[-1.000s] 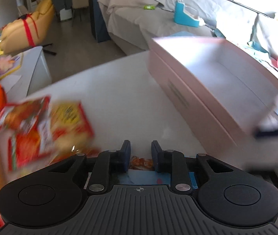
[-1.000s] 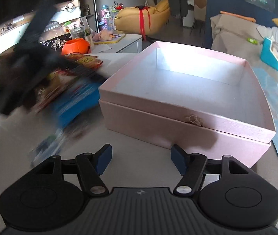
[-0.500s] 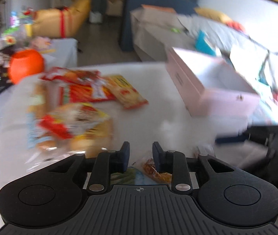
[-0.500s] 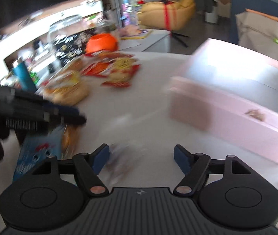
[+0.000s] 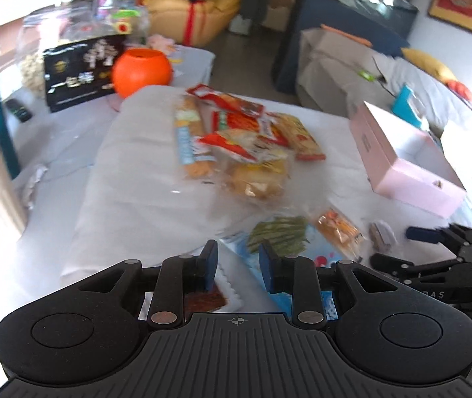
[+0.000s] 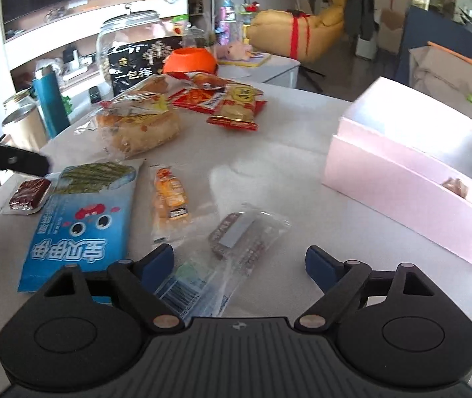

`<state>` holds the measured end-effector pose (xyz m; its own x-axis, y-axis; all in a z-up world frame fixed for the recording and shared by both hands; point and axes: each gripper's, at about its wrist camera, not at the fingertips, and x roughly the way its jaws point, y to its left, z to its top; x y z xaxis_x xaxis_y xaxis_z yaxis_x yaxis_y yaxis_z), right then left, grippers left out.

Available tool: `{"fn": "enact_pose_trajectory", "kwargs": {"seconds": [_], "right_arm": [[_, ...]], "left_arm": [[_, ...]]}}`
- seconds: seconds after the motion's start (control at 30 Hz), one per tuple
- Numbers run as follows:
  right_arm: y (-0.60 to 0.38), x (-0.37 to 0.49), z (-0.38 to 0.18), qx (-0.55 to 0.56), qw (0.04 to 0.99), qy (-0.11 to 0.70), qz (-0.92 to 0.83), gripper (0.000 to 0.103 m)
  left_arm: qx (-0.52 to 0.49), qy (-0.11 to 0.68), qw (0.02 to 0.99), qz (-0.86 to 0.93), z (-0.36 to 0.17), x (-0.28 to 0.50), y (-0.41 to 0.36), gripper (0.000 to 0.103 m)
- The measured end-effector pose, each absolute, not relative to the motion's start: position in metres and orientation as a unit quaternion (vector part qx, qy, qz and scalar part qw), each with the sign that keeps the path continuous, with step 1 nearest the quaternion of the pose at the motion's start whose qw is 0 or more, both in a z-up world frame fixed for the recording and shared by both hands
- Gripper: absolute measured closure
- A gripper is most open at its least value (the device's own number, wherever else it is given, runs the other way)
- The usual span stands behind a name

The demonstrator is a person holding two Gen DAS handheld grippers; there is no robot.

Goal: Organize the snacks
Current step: 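Grasp the small orange wrapped snack with the left tool, then grasp the clear wrapped cookie packet with the right tool while left holds its snack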

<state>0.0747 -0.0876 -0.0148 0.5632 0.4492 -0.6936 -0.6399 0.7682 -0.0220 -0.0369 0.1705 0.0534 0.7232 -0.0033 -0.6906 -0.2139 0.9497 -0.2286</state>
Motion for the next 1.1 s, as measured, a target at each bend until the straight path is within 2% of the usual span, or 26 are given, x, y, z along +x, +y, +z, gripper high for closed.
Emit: {"fn": "enact_pose_trajectory", "kwargs": {"seconds": [0.27,0.4,0.57,0.67,0.73,0.8,1.1], "right_arm": [[-0.107,0.074,-0.017,-0.107,0.889,0.351,0.275,0.017],[-0.118,0.07,-0.017,-0.108,0.894,0.347,0.261,0.017],[-0.144,0.066,-0.019,-0.097,0.902,0.349,0.237,0.017],[-0.154,0.068,-0.019,-0.071,0.901,0.355,0.239,0.016],[-0.152,0.068,-0.021,-0.075,0.901,0.355,0.239,0.015],[-0.148,0.067,-0.022,-0.087,0.9,0.354,0.239,0.012],[-0.143,0.071,-0.021,-0.093,0.897,0.353,0.248,0.01]], "left_arm": [[-0.213,0.378,0.901,-0.01,0.051,0.01,0.136,0.072],[-0.181,0.402,0.898,-0.002,0.033,0.051,0.105,0.072],[-0.121,0.407,0.905,-0.002,0.023,0.078,0.076,0.062],[-0.046,0.403,0.914,-0.005,0.02,0.08,0.057,0.062],[-0.009,0.402,0.915,-0.012,0.019,0.076,0.048,0.067],[-0.006,0.405,0.914,-0.019,0.02,0.069,0.048,0.072],[-0.031,0.415,0.909,-0.032,0.021,0.014,0.045,0.072]]}}
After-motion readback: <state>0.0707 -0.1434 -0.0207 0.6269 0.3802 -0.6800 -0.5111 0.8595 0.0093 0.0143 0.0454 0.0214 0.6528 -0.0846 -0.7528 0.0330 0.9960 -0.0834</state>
